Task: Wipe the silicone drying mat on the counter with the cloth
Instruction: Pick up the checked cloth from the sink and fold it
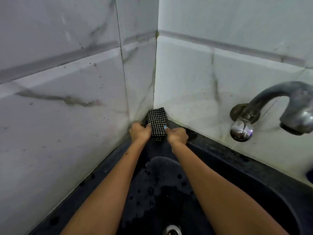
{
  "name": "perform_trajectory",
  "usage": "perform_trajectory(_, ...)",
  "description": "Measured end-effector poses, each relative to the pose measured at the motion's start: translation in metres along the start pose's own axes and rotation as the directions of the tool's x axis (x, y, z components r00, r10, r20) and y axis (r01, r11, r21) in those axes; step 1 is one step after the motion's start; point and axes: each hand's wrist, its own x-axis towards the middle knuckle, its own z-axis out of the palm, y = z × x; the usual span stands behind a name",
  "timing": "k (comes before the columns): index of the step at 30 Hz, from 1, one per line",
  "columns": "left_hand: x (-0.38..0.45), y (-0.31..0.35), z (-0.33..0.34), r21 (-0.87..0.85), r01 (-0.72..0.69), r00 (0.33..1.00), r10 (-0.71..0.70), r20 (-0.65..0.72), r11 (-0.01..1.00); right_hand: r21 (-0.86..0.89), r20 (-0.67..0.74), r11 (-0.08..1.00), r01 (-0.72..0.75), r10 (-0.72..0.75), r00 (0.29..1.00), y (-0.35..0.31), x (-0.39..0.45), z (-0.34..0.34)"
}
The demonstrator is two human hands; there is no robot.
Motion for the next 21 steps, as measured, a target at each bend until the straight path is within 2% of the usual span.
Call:
perform_trajectory(3, 0.007, -0.001, 0.008, -0.029, 0.048, 0.999, -0.048, -0.002, 0.998, 0.081, 0.004, 0.996, -0.044, 0.044, 0.999, 0.000, 0.003, 0.010)
perform_trajectory(7, 0.014, -0.005, 0.015, -0.129, 0.115, 0.993, -0.117, -0.005, 0.985, 0.302, 0.160, 0.933, -0.197, 0.154, 0.975, 0.003, 0.007, 0.015)
perform_trajectory(9, 0.020, -0.009, 0.016, -0.213, 0.179, 0.983, -0.180, 0.014, 0.960, 0.331, 0.242, 0.902, -0.277, 0.202, 0.949, 0.003, 0.007, 0.011)
perform_trajectory(15, 0.024, -0.006, 0.010, -0.409, 0.374, 0.923, -0.292, 0.250, 0.832, 0.304, 0.308, 0.876, -0.376, 0.283, 0.908, 0.004, -0.003, 0.006)
perform_trajectory(18, 0.020, -0.007, 0.006, -0.377, 0.467, 0.865, -0.325, 0.382, 0.800, 0.313, 0.320, 0.868, -0.386, 0.286, 0.903, 0.008, -0.009, 0.002)
perform_trajectory(21, 0.010, -0.010, -0.001, -0.337, 0.489, 0.836, -0.322, 0.443, 0.805, 0.340, 0.362, 0.846, -0.411, 0.286, 0.887, 0.012, -0.019, -0.007)
